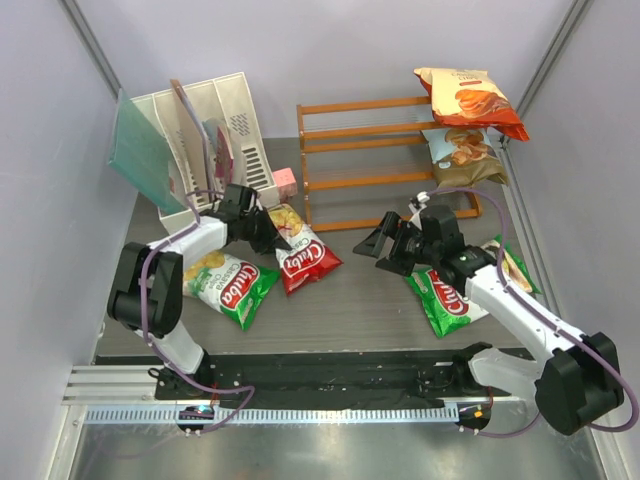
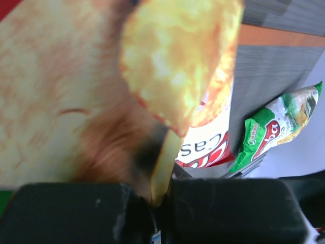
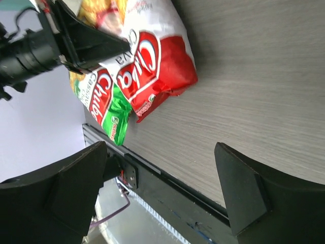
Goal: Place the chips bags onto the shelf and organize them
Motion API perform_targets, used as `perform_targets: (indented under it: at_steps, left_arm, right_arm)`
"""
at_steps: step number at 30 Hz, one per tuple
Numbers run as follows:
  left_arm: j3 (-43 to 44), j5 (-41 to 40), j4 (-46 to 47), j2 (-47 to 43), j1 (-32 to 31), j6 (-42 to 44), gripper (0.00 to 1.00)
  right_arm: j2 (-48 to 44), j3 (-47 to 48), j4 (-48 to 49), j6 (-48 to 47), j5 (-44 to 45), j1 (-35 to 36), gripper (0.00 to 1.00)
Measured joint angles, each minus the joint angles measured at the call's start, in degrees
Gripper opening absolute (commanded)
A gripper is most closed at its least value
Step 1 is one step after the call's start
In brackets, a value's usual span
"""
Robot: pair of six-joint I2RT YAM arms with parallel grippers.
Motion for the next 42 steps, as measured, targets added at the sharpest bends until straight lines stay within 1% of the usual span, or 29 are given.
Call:
perform_targets:
  at_steps: [5, 8, 15, 25, 28, 42]
  left_arm:
    - [-0.76, 0.55, 0.0, -0.9, -0.28, -1.57, 0.0]
    - [-1.62, 0.55, -0.09, -1.84, -0.61, -3.28, 0.0]
    - [-4.74, 0.68, 0.13, -4.52, -2.43, -11.15, 0.0]
    - [-5.42, 1.86, 0.04, -8.17, -8.44, -21.16, 0.0]
    - [-5.42, 1.99, -0.02, -8.87, -8.79, -22.75, 0.0]
    - [-5.97, 1.81, -0.87, -12.37, -9.46, -26.4, 0.0]
  right_arm:
    - [2.71, -4.28, 6.32, 4.63, 0.94, 3.93, 0.94]
    - [4.72, -5.51, 8.2, 6.78, 2.14, 6.38, 0.95]
    - [5.79, -11.76, 18.49, 14.45, 5.2, 9.94, 0.95]
    - [12.76, -12.5, 28.33, 21.24, 10.56, 17.33, 0.95]
    - [14.64, -12.48, 29.11, 22.08, 11.98, 18.84, 0.95]
    - [14.84, -11.65, 30.45, 25.86, 18.01, 22.32, 0.93]
